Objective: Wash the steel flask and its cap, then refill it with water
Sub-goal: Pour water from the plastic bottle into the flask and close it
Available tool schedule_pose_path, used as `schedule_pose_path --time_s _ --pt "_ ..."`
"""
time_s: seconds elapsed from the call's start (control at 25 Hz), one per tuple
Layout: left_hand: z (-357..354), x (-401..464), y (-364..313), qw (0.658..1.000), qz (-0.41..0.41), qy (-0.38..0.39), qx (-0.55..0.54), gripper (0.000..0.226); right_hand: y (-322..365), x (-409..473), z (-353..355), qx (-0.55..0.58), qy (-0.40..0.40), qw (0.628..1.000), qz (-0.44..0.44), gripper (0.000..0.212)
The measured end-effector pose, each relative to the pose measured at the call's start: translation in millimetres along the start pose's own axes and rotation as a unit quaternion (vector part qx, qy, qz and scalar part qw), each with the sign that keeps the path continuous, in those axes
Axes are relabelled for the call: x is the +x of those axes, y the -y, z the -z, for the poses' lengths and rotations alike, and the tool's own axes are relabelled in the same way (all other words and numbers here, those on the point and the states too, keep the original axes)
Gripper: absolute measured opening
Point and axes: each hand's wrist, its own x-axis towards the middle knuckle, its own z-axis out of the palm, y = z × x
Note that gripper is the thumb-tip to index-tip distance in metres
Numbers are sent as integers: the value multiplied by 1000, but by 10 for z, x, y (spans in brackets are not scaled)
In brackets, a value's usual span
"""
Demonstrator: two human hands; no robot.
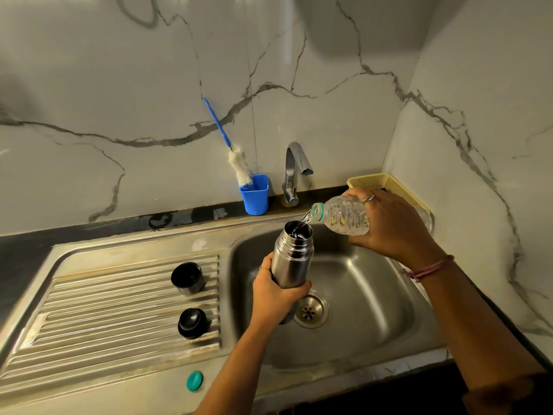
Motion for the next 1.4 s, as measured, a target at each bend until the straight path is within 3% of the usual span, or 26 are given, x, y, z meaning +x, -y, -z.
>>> schedule_pose_path --time_s 1.4 --pt "0 3 34 1000 0 -8 4 74 -66 86 104 -81 -93 990 74 72"
